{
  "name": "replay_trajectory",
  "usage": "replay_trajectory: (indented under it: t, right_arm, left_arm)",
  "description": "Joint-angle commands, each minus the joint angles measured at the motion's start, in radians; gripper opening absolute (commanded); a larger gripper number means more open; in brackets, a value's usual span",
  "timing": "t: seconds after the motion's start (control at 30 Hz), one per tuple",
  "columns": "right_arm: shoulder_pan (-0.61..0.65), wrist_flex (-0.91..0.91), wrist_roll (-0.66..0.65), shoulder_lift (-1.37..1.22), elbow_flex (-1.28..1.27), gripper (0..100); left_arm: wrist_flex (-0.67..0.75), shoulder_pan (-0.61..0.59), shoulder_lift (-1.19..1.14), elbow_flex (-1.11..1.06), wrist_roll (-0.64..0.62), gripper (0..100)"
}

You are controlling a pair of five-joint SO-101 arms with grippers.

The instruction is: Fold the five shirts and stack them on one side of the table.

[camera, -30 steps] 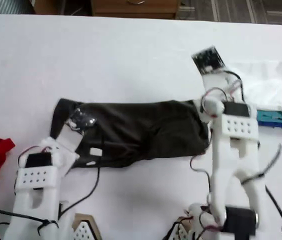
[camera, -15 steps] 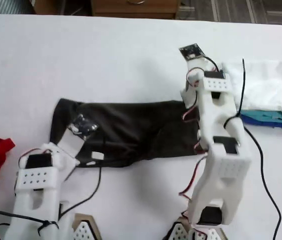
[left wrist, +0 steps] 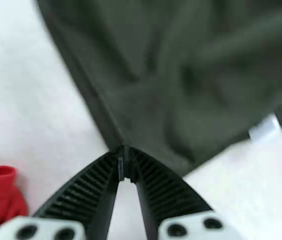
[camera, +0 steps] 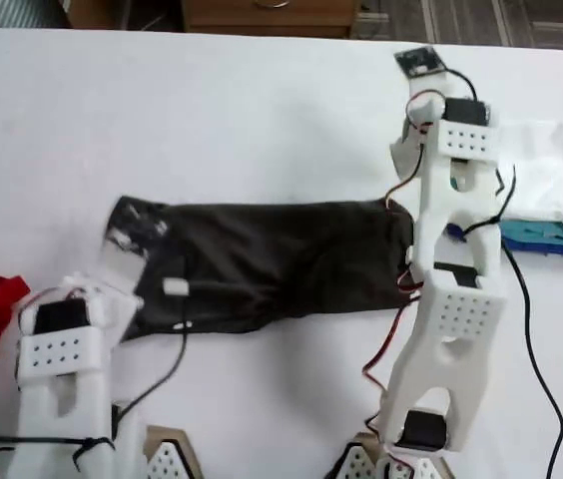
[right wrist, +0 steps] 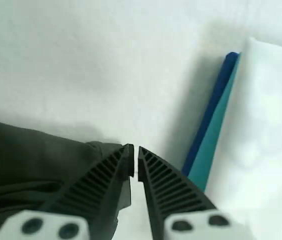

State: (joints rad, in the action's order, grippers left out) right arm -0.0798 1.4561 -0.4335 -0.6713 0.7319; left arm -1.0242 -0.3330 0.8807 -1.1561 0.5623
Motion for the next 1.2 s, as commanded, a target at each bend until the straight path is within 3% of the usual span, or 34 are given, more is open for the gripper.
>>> replay_trajectory:
  t: [0.0,0.1,0.2,0.3,0.37,0.57,0.8,1.17]
  right_arm:
    - [-0.005,0.088,0.003,0.177,0.049,2.1]
    - [-0.042,0.160,0.005,0.275,0.048,2.1]
    - [-0.077,0.197,0.005,0.372,0.015,2.1]
    - [-0.096,0.197,0.005,0.467,-0.118,2.1]
    - [-0.102,0.177,0.003,0.539,-0.247,2.1]
    - [-0.163,-0.111,-0.005,0.908,-0.816,2.1]
    - [-0.162,-0.424,-0.066,1.353,-1.490,2.1]
    - [-0.159,-0.556,-0.061,1.440,-1.680,2.1]
  left_arm:
    - [0.003,-0.054,-0.005,0.140,-0.127,3]
    - [-0.012,-0.114,-0.167,0.269,-0.150,4]
    - [-0.117,-0.129,-0.453,0.464,-0.203,12]
    - [-0.218,-0.120,-0.647,0.654,-0.262,21]
    - [-0.221,-0.089,-0.698,0.710,-0.262,21]
    - [-0.180,-0.015,-0.773,0.736,-0.256,21]
    - [-0.130,-0.075,-0.893,0.737,-0.256,24]
    - [-0.080,-0.091,-1.011,0.737,-0.249,24]
